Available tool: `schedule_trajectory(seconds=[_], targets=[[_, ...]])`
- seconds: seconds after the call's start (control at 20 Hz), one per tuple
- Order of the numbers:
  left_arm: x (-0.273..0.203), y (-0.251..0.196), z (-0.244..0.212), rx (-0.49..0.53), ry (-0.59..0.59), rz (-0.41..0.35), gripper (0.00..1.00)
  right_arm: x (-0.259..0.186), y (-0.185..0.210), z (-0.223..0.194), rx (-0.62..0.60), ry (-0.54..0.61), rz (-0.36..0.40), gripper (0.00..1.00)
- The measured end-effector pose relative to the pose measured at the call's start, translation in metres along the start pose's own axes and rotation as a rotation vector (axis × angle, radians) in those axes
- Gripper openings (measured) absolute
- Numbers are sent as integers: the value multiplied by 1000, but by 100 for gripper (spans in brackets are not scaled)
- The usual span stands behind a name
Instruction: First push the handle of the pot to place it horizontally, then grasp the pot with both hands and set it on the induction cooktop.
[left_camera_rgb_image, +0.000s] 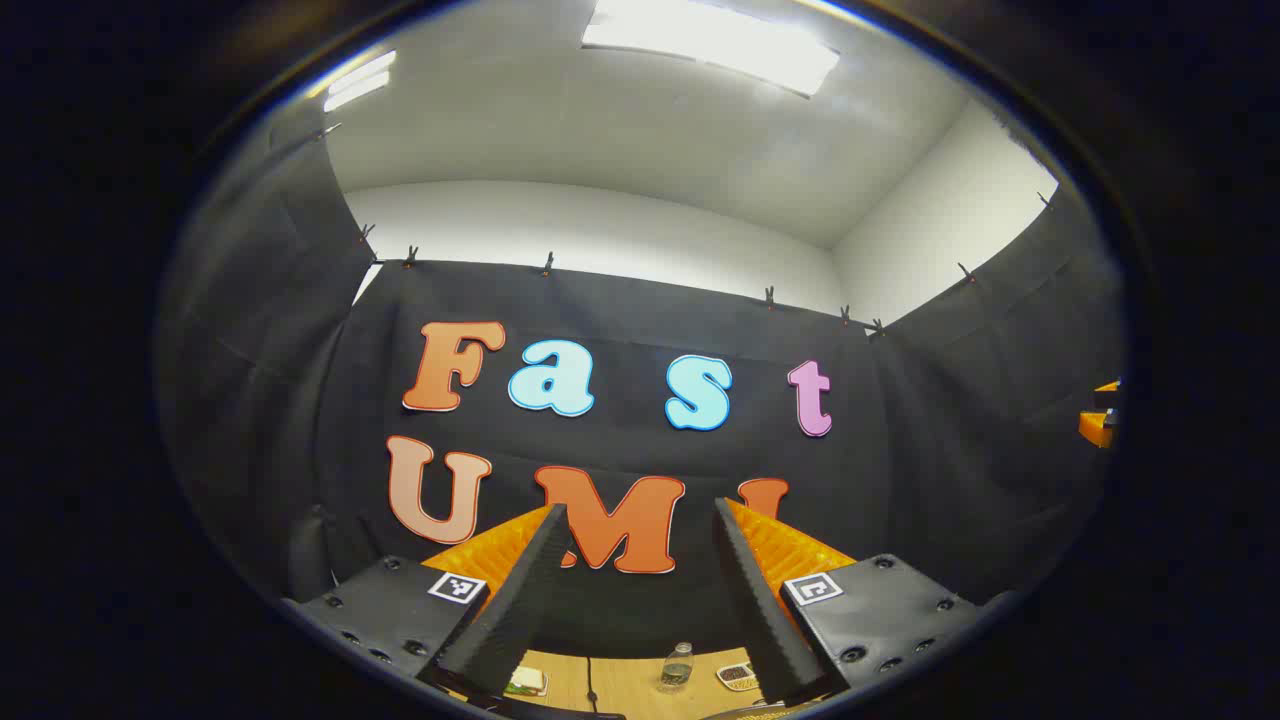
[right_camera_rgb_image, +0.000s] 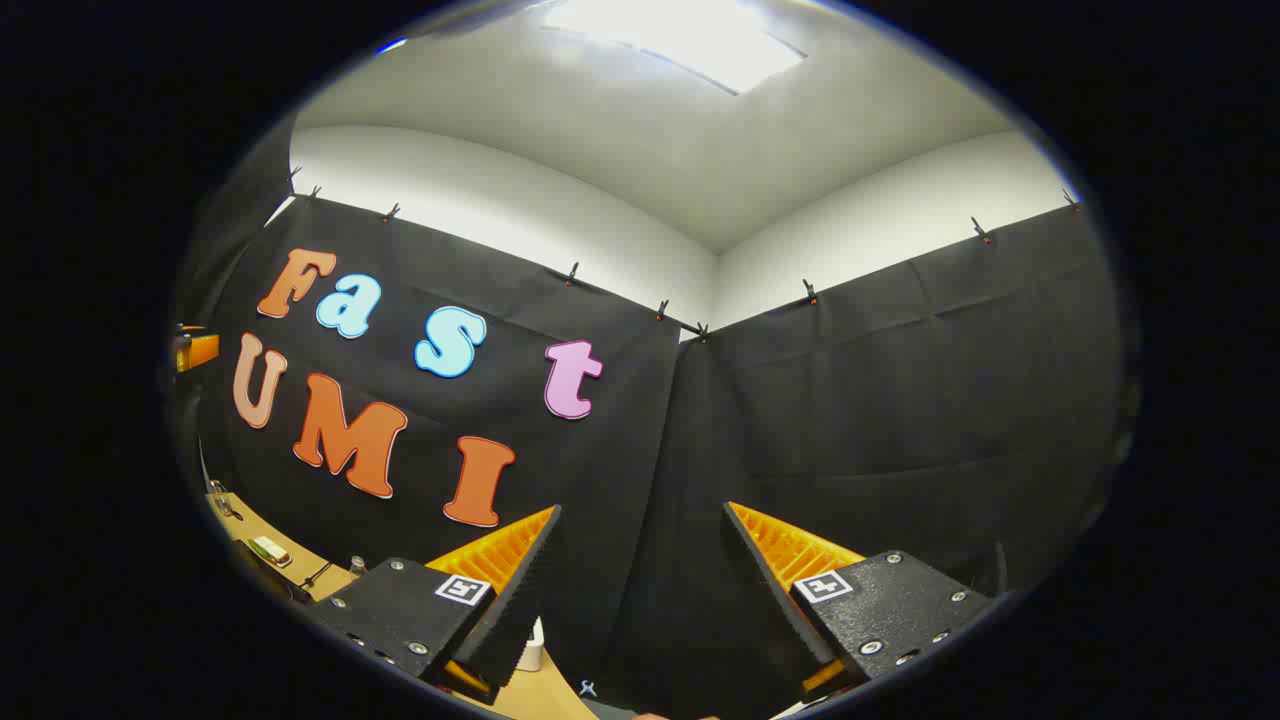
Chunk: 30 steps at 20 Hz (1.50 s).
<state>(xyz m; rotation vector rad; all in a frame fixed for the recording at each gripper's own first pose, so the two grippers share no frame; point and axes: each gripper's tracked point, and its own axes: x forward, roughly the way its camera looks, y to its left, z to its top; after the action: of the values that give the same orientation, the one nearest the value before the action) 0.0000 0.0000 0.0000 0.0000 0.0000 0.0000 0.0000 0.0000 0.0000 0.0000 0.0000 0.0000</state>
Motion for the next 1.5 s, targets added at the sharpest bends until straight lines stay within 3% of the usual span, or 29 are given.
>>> schedule_trajectory(seconds=[0.2,0.25,0.3,0.35,0.45,0.65,0.7,1.1,1.15,1.3,1.35,1.5], targets=[[-5,-16,-2,14,-1,-4,93,2,-4,-6,24,1,19,95],[-6,-19,-2,15,2,-2,97,5,-7,-8,27,2,21,95],[-9,-22,-3,15,5,-1,93,5,-9,-10,29,2,24,95],[-10,-25,-4,16,7,3,97,7,-12,-12,30,1,26,95],[-13,-29,-3,17,9,14,93,7,-17,-15,27,0,30,96],[-18,-39,-3,12,14,27,96,9,-21,-18,40,-8,60,95],[-19,-41,-1,17,10,34,93,10,-23,-21,46,-9,66,95],[-45,-68,-8,59,28,68,93,16,-37,-41,84,-4,120,95],[-49,-72,-9,63,36,72,97,17,-40,-44,87,-2,125,95],[-57,-75,-11,86,50,87,93,23,-45,-52,95,1,135,95],[-59,-75,-11,91,52,95,97,24,-47,-54,98,4,137,95],[-59,-73,-11,91,57,105,89,32,-49,-61,100,11,133,95]])
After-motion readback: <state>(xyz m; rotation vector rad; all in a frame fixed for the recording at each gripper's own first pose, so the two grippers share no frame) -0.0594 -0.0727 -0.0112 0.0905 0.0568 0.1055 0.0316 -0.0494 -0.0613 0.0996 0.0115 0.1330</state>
